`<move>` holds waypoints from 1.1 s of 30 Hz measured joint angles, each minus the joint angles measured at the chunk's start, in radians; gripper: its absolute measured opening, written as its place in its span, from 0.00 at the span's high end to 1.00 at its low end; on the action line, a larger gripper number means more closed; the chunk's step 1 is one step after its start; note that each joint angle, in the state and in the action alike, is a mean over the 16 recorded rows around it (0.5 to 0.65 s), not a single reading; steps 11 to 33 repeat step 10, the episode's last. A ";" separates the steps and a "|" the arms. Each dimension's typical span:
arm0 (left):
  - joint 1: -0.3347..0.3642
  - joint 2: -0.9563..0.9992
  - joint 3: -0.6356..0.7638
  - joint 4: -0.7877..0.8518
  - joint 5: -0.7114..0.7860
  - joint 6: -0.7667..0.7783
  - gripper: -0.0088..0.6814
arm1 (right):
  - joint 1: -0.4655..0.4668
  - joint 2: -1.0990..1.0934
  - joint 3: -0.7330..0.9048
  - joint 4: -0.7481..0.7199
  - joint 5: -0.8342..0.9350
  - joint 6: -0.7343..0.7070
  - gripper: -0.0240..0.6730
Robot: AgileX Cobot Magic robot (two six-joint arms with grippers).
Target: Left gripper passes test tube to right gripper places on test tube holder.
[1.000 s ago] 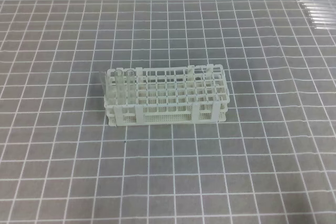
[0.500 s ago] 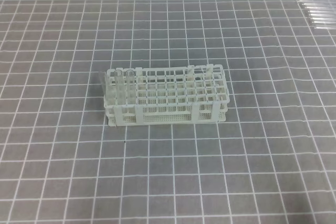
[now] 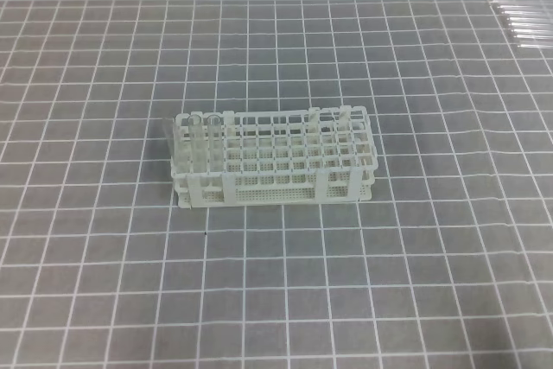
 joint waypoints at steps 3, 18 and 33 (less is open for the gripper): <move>0.000 -0.007 0.003 0.001 -0.002 0.000 0.99 | 0.000 0.000 0.000 0.000 0.000 0.000 0.98; -0.001 -0.008 0.003 0.001 -0.004 0.000 0.99 | 0.000 0.001 0.000 0.000 0.000 0.000 0.98; -0.001 -0.008 0.003 0.001 -0.004 0.000 0.99 | 0.000 0.001 0.000 0.000 0.000 0.000 0.98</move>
